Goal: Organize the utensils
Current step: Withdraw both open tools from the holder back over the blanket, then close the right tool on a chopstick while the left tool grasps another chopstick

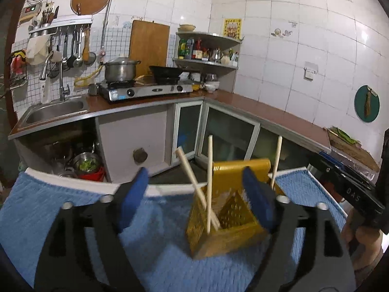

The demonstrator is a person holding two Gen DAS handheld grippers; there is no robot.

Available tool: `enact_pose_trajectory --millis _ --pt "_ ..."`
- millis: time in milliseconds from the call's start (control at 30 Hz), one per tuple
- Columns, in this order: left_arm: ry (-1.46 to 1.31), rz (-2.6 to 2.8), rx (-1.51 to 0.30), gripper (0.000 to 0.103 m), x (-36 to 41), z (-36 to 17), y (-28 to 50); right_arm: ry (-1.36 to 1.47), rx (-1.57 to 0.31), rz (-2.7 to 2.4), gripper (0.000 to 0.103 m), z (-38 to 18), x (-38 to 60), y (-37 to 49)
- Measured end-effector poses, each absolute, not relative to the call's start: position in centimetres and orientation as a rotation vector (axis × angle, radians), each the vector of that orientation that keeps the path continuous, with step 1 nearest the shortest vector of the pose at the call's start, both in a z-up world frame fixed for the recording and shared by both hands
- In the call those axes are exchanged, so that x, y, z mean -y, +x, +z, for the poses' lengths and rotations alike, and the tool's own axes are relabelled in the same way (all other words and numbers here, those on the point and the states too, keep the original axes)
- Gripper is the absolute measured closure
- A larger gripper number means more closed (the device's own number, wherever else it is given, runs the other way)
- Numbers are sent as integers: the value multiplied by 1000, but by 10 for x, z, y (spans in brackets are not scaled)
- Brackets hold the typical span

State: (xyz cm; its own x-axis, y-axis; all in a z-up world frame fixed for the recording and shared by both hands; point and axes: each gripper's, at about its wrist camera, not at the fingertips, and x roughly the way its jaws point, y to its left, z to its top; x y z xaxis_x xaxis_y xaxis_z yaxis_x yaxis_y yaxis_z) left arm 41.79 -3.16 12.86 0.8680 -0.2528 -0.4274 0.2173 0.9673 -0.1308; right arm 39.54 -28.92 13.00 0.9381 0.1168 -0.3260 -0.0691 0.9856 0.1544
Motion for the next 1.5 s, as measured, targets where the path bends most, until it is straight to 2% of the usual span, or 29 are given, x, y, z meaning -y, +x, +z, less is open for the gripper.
enact_pose_trajectory --millis 133,233,533,800,933,967,1033,1100,1233,1333,1500 --pt "-71 -213 -500 11 12 122 392 141 -404 34 53 123 289 367" --pt "-77 -180 -515 6 -5 107 369 133 -442 17 52 111 287 344" --pt "-107 -140 -666 5 -31 50 326 129 -565 -2 47 45 262 283" --pt "-104 -132 -740 5 -31 -3 317 118 -690 -30 47 -13 248 271" --pt "-75 -145 -789 5 -28 -19 320 116 -728 -24 48 -22 241 276" --pt "-67 -139 -776 5 -28 -18 320 118 -737 -24 49 -21 239 278" --pt "-67 -131 -758 5 -30 -16 318 109 -764 -12 61 -22 233 282" --pt "-76 -143 -763 5 -31 -16 317 72 -795 -7 65 -27 223 285" --pt "-57 -147 -773 5 -26 -18 318 45 -830 4 84 -29 216 293" --pt "-53 -154 -770 5 -24 -17 317 54 -852 20 91 -32 213 297" --pt "-42 -158 -763 5 -21 -14 315 66 -878 7 92 -32 210 306"
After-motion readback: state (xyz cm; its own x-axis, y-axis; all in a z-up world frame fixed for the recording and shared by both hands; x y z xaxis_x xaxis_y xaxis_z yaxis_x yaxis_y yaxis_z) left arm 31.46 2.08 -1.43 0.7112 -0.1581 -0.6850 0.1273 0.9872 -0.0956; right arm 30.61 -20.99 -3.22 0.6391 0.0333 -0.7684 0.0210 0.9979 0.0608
